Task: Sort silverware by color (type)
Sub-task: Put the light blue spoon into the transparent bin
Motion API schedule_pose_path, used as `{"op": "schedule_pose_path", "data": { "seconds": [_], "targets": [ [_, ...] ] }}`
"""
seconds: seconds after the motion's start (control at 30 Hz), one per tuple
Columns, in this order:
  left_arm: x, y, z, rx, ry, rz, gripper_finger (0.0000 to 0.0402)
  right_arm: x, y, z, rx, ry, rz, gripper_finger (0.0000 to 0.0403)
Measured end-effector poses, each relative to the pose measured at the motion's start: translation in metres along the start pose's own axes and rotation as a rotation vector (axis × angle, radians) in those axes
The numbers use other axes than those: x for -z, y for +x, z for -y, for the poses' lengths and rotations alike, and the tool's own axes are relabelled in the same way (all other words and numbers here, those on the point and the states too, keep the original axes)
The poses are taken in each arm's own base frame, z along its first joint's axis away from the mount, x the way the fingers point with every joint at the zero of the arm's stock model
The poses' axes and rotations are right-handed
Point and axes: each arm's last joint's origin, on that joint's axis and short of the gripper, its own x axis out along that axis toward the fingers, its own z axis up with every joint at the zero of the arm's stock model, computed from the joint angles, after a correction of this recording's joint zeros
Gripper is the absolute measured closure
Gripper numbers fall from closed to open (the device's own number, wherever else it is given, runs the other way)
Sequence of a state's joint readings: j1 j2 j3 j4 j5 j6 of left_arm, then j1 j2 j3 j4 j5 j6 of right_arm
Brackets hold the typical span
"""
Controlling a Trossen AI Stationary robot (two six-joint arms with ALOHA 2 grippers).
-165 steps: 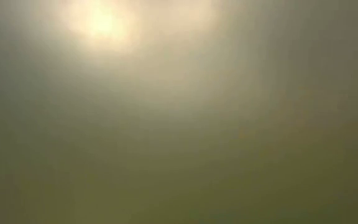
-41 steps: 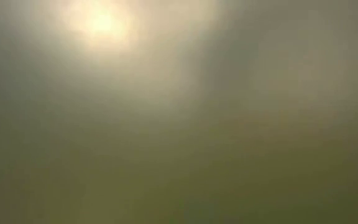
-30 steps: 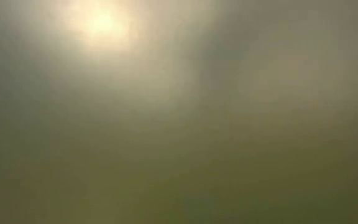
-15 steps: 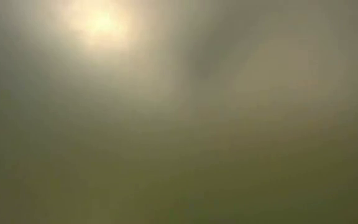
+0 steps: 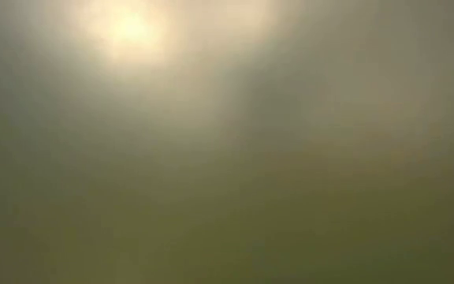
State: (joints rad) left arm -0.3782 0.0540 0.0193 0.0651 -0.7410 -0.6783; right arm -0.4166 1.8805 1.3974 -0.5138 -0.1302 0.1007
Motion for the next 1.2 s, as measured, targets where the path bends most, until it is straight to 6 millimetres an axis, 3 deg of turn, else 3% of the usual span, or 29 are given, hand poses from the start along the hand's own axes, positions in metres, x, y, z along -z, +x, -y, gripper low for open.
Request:
{"op": "schedule_pose_path", "data": {
  "seconds": [0.3,0.5,0.7,0.87,1.07,1.2],
  "targets": [
    [0.0,0.0,0.0,0.0,0.0,0.0,0.0361,-0.021,0.023,0.018,0.177,0.005,-0.1,0.0247],
    [0.0,0.0,0.0,0.0,0.0,0.0,0.0361,-0.027,0.044,0.022,0.183,-0.018,-0.207,0.0257],
    [0.0,0.0,0.0,0.0,0.0,0.0,0.0361,-0.031,0.053,0.025,0.174,-0.026,-0.24,0.0269],
    [0.0,0.0,0.0,0.0,0.0,0.0,0.0361,-0.031,0.052,0.025,0.171,-0.037,-0.24,0.0298],
    [0.0,0.0,0.0,0.0,0.0,0.0,0.0361,-0.032,0.05,0.027,0.171,-0.011,-0.233,0.0366],
    [0.0,0.0,0.0,0.0,0.0,0.0,0.0361,-0.033,0.046,0.027,0.178,0.005,-0.223,0.0374]
  ]
}}
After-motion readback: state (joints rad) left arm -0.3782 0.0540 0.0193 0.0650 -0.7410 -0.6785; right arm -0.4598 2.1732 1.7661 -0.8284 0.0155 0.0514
